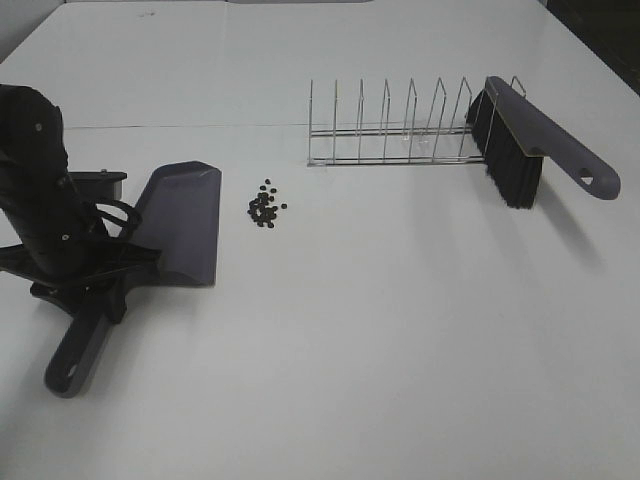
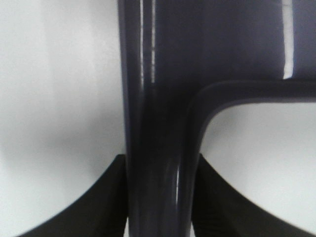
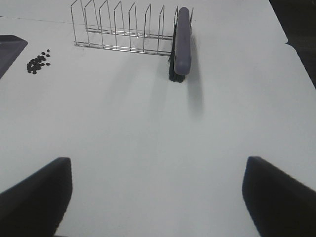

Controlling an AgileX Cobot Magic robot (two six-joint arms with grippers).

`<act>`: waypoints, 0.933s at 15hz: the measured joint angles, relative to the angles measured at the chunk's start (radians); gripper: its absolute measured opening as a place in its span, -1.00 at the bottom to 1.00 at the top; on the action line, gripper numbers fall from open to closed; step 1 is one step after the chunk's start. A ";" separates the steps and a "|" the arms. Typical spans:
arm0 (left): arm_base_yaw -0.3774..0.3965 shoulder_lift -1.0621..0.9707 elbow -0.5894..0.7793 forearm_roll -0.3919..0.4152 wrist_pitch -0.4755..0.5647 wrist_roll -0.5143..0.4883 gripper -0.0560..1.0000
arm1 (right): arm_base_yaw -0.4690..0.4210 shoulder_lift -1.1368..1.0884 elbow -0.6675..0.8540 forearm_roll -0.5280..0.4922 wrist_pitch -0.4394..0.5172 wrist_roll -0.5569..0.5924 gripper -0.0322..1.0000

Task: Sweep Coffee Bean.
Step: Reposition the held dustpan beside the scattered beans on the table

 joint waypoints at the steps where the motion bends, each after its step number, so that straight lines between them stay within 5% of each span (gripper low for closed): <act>1: 0.000 -0.025 0.001 0.000 0.007 -0.002 -0.30 | 0.000 0.000 0.000 0.000 0.000 0.000 0.59; 14: 0.000 -0.156 0.001 0.001 0.045 -0.010 -0.30 | 0.000 0.000 0.000 0.000 0.000 0.000 0.59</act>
